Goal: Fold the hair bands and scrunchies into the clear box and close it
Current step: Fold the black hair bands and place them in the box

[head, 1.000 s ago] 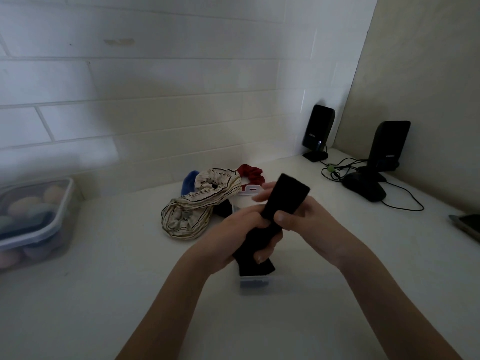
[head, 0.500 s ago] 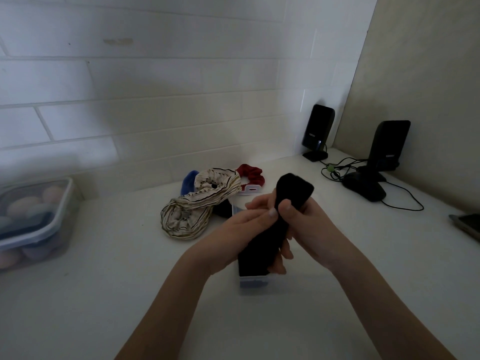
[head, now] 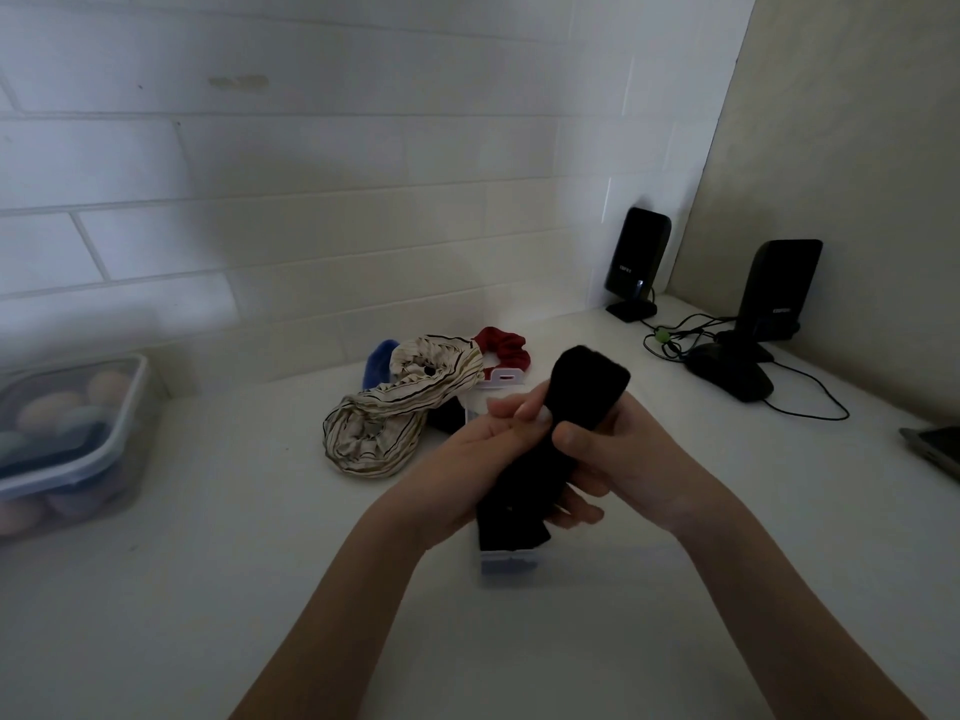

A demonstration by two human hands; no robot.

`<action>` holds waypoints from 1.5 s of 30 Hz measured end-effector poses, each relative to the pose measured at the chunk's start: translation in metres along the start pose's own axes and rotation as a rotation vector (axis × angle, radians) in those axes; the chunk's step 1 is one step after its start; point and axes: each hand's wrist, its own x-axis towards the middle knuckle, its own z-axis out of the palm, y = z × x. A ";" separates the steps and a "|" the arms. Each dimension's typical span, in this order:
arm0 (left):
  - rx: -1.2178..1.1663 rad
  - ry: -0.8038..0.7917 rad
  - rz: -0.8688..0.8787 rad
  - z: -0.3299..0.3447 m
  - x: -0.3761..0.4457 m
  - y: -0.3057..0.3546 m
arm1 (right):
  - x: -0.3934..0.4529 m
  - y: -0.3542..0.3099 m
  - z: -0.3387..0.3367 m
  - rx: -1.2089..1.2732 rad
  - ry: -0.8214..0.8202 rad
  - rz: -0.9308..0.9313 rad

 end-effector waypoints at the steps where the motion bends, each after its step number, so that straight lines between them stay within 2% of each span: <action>1: -0.018 0.000 0.003 0.000 0.000 0.000 | 0.000 -0.001 0.000 -0.022 0.011 -0.006; 3: -0.029 0.023 0.022 0.000 0.001 0.001 | 0.001 -0.002 0.000 -0.089 0.044 -0.011; 6: -0.016 0.144 0.078 0.000 0.004 0.000 | 0.003 0.000 -0.001 -0.174 0.138 -0.001; 9: -0.022 0.216 0.139 -0.002 0.006 -0.001 | 0.002 0.000 -0.001 -0.172 0.137 0.038; 14: 0.020 0.235 0.194 -0.002 0.008 -0.004 | 0.003 -0.001 0.002 -0.185 0.175 0.057; 17: 0.028 0.212 0.160 -0.003 0.008 -0.005 | 0.005 0.001 -0.001 -0.195 0.240 0.068; 22: 0.052 0.237 0.140 -0.007 0.008 -0.007 | 0.005 0.002 -0.003 -0.138 0.242 0.062; 28: 0.096 0.320 0.228 -0.007 0.012 -0.009 | 0.007 0.003 0.004 -0.403 0.303 0.036; 32: 0.120 0.318 0.188 -0.007 0.012 -0.008 | 0.009 0.008 0.005 -0.447 0.406 -0.053; 34: 0.145 0.299 0.154 -0.006 0.012 -0.008 | 0.008 0.009 0.003 -0.545 0.426 -0.155; 37: 0.169 0.316 0.144 -0.005 0.011 -0.008 | 0.005 0.011 -0.002 -0.741 0.351 -0.245; 42: 0.203 0.351 0.193 -0.005 0.009 -0.007 | 0.004 0.007 -0.002 -0.965 0.233 -0.284; 45: 0.278 0.407 0.257 -0.005 0.011 -0.011 | 0.003 0.005 0.003 -1.060 0.237 -0.325</action>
